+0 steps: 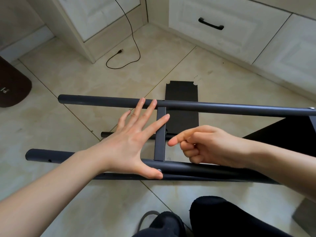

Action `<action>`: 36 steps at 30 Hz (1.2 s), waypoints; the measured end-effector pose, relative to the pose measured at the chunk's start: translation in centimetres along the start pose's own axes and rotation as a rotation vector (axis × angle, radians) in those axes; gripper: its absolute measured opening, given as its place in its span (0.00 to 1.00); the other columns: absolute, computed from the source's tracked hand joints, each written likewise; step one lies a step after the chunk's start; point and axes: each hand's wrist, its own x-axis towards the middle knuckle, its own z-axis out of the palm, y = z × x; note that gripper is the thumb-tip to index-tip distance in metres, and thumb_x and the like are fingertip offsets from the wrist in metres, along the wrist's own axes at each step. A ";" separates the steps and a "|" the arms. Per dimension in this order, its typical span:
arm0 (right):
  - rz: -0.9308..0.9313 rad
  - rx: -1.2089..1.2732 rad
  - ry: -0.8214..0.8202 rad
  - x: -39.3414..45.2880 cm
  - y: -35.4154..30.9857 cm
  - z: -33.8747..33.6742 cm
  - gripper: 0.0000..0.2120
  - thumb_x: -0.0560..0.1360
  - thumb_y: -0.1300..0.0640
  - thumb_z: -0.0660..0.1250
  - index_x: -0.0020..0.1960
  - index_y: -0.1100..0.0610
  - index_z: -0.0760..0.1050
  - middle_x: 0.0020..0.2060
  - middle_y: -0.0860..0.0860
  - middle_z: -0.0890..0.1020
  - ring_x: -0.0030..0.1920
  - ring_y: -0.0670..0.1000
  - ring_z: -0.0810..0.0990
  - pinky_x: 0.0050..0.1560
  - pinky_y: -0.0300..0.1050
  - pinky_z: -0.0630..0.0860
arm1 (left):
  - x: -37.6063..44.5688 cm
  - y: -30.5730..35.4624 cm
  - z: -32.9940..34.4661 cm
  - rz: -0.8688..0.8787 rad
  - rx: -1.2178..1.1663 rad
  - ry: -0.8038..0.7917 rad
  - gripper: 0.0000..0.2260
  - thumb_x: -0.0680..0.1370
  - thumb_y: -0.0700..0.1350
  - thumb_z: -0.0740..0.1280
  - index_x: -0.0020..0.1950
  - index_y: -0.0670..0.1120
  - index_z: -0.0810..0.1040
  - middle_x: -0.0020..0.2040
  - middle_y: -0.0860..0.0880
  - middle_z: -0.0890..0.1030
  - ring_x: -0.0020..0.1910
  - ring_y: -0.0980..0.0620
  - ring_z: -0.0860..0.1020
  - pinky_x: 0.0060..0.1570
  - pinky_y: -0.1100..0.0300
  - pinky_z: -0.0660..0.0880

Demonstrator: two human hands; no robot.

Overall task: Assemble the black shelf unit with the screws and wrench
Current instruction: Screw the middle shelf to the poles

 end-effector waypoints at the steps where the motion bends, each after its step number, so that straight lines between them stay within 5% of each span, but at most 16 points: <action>1: 0.011 0.047 -0.032 0.1 0.0 -0.2 0.18 0.74 0.64 0.55 0.59 0.66 0.77 0.34 0.50 0.68 0.33 0.47 0.62 0.31 0.38 0.60 | 0.0 0.0 0.0 0.002 -0.001 0.000 0.57 0.62 0.80 0.63 0.80 0.64 0.34 0.79 0.53 0.27 0.77 0.47 0.25 0.73 0.42 0.35; 6: 0.005 0.092 -0.060 0.5 0.0 -1.3 0.12 0.80 0.69 0.57 0.61 0.64 0.73 0.41 0.58 0.79 0.33 0.49 0.70 0.31 0.38 0.66 | 0.0 0.1 0.0 -0.005 0.011 -0.006 0.57 0.61 0.80 0.63 0.80 0.63 0.35 0.79 0.52 0.27 0.77 0.47 0.25 0.74 0.40 0.35; 12: -0.121 -0.343 0.006 0.6 -0.2 -1.3 0.04 0.82 0.63 0.61 0.52 0.59 0.65 0.47 0.59 0.86 0.33 0.50 0.78 0.36 0.38 0.72 | 0.0 0.1 0.0 -0.010 0.005 -0.007 0.57 0.61 0.80 0.63 0.79 0.64 0.34 0.79 0.53 0.27 0.76 0.47 0.25 0.74 0.41 0.35; 18: -0.259 -0.588 0.156 1.0 0.1 -0.8 0.04 0.77 0.61 0.69 0.44 0.59 0.80 0.35 0.53 0.85 0.29 0.47 0.78 0.32 0.37 0.72 | 0.0 0.2 -0.1 -0.013 -0.016 -0.012 0.57 0.61 0.80 0.64 0.79 0.65 0.34 0.79 0.54 0.27 0.76 0.48 0.24 0.73 0.41 0.34; 22: -0.166 -0.412 0.272 1.3 0.4 -1.2 0.05 0.74 0.59 0.73 0.46 0.52 0.86 0.33 0.49 0.83 0.32 0.44 0.74 0.35 0.35 0.75 | 0.1 0.2 -0.1 -0.017 -0.014 -0.016 0.57 0.61 0.79 0.64 0.79 0.65 0.34 0.79 0.54 0.26 0.76 0.49 0.24 0.73 0.43 0.33; 27: 0.005 -0.143 0.247 1.8 0.5 -1.3 0.07 0.77 0.63 0.69 0.51 0.59 0.85 0.37 0.53 0.84 0.34 0.44 0.76 0.36 0.36 0.76 | 0.1 0.3 -0.3 -0.025 -0.023 -0.030 0.56 0.60 0.79 0.63 0.79 0.66 0.34 0.78 0.55 0.25 0.75 0.50 0.23 0.72 0.45 0.31; 36: 0.009 -0.235 0.115 2.9 0.1 -0.5 0.03 0.77 0.63 0.69 0.51 0.60 0.81 0.46 0.58 0.86 0.33 0.45 0.79 0.39 0.37 0.78 | 0.3 0.3 -0.6 -0.034 -0.006 -0.042 0.57 0.60 0.80 0.62 0.79 0.65 0.34 0.78 0.54 0.26 0.75 0.51 0.23 0.74 0.43 0.35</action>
